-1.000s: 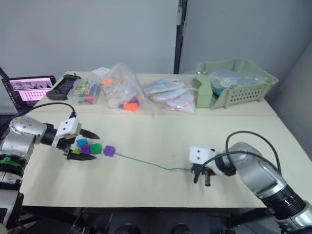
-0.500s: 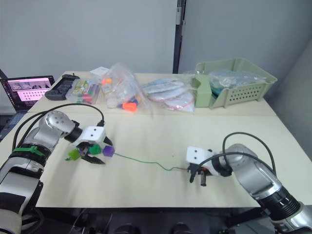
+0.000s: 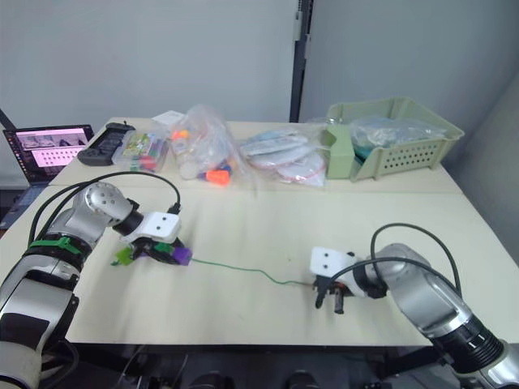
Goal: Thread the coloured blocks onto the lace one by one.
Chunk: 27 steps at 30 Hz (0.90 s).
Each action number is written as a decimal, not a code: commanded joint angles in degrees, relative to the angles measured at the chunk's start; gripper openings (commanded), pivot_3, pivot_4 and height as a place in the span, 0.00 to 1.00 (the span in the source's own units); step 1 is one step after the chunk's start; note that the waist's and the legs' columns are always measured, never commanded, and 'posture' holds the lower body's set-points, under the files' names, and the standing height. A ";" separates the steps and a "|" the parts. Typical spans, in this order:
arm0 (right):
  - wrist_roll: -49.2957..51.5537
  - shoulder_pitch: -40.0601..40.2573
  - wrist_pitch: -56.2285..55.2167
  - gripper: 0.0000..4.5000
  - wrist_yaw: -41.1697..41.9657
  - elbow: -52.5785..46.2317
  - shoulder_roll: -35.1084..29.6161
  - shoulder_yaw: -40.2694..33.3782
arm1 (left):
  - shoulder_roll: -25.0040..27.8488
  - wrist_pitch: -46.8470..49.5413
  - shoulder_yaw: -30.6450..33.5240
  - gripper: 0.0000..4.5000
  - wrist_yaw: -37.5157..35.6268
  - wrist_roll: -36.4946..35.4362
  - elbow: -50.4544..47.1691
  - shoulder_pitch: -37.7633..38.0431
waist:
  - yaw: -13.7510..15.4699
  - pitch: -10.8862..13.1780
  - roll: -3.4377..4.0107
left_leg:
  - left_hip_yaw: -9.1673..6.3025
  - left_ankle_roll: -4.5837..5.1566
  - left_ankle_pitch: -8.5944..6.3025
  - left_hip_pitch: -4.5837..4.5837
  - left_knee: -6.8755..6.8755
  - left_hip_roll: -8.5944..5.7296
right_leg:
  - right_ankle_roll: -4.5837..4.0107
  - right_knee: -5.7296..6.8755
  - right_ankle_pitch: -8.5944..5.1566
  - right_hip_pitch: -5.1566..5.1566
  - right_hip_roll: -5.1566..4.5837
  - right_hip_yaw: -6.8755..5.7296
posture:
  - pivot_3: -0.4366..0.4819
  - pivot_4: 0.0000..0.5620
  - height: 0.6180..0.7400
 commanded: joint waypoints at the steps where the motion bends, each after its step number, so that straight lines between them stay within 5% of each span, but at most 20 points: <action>1: 1.30 0.01 0.15 0.00 0.01 -1.74 -1.29 -3.02 | -0.12 -0.10 0.73 0.26 0.03 -0.17 -0.23 -0.77 | 0.03 0.00 0.00 | 0.00 0.00 0.00 0.00 0.00 0.00 | 0.00 0.00 0.00 0.00 0.00 0.00 | 0.48 0.27 0.95; 11: 2.78 6.07 -1.34 0.00 -0.22 -2.01 -6.64 -9.32 | 1.69 -1.54 0.24 0.26 1.58 1.85 0.40 0.40 | 0.01 0.00 0.00 | 0.00 0.00 0.00 0.01 0.00 0.00 | 0.00 0.00 0.00 0.02 0.00 0.00 | 0.48 0.27 0.95; 27: 1.81 14.34 -15.32 0.00 0.17 11.94 -12.38 -17.61 | 5.04 -0.18 0.61 0.26 0.22 2.12 -1.40 0.70 | -0.20 0.00 0.00 | 0.04 0.00 0.00 0.08 -0.01 0.02 | 0.01 0.04 -0.01 0.03 0.02 0.03 | 0.48 0.27 0.95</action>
